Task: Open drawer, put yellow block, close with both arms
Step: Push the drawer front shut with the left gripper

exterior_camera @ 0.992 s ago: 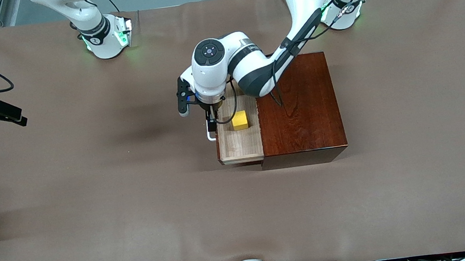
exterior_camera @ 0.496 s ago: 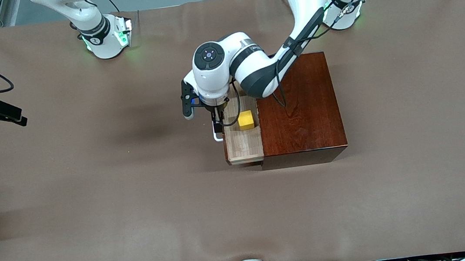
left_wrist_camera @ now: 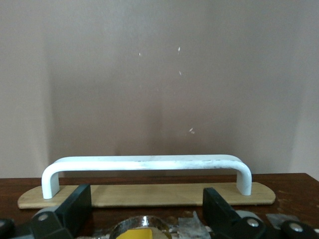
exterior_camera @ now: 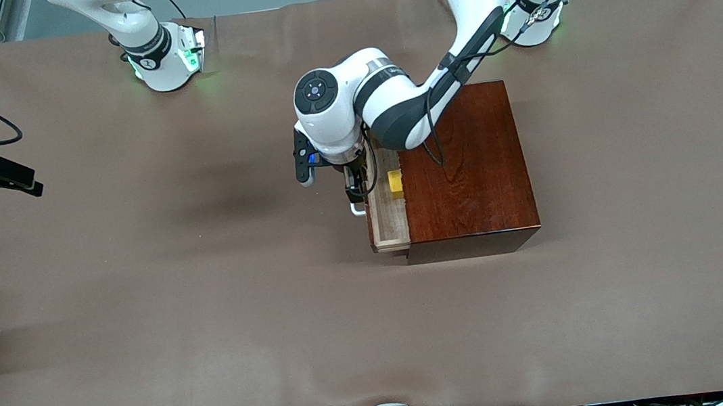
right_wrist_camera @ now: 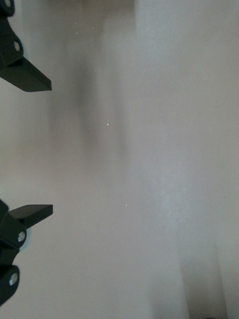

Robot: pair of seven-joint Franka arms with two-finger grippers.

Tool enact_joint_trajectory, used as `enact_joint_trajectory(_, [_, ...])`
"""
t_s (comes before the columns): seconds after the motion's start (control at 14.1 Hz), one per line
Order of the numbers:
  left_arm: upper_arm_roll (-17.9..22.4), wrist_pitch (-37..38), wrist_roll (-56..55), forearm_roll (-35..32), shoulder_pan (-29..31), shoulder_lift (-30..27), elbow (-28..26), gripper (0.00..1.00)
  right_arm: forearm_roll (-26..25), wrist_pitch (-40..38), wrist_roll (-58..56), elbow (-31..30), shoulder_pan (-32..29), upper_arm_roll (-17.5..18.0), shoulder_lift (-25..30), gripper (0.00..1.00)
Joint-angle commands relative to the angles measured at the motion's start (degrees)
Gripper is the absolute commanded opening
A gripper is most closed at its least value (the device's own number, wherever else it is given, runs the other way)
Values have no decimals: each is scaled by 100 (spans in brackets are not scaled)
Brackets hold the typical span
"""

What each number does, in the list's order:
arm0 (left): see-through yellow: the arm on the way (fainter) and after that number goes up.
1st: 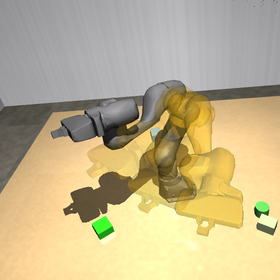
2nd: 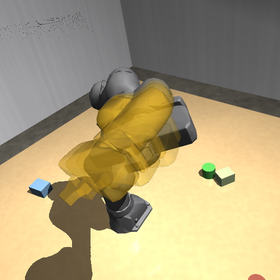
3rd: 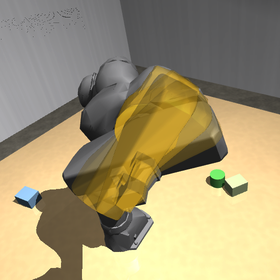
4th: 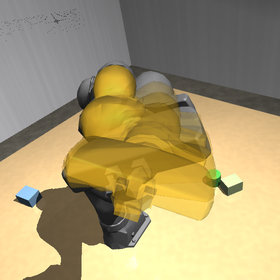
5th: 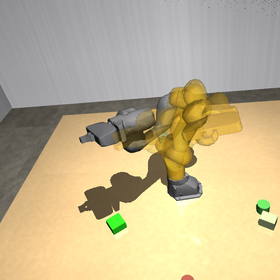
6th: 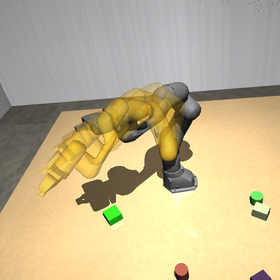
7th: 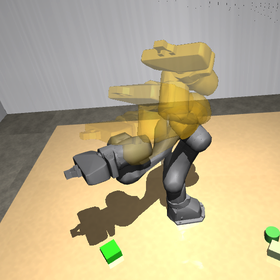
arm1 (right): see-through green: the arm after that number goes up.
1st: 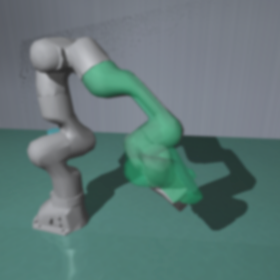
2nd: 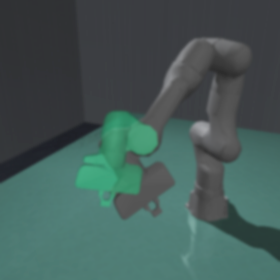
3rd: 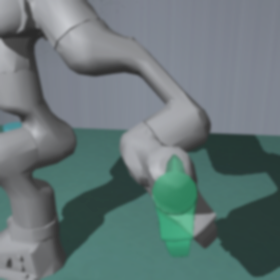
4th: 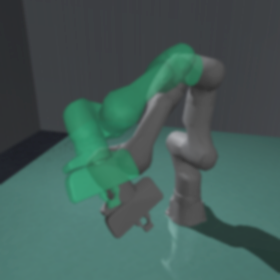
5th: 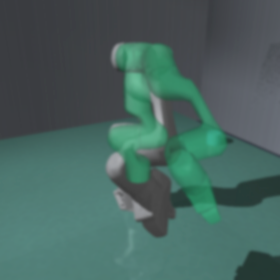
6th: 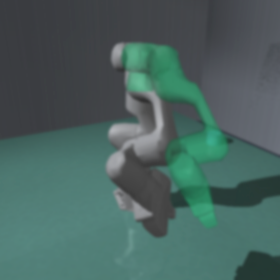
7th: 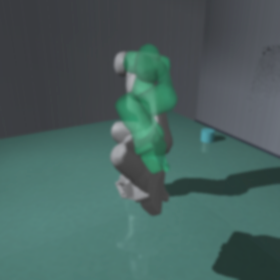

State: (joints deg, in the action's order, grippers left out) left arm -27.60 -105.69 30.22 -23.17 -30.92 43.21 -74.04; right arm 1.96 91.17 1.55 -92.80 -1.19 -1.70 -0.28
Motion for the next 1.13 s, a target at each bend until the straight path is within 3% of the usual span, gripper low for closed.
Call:
enact_joint_trajectory(0.0, [80,697,10,-372,-2,-85,-111,100,-3,-38,-6,25,-145,91,10,100])
enact_joint_trajectory(1.06, [80,1814,142,-882,86,-314,-120,100,-3,-20,-6,25,-145,91,10,100])
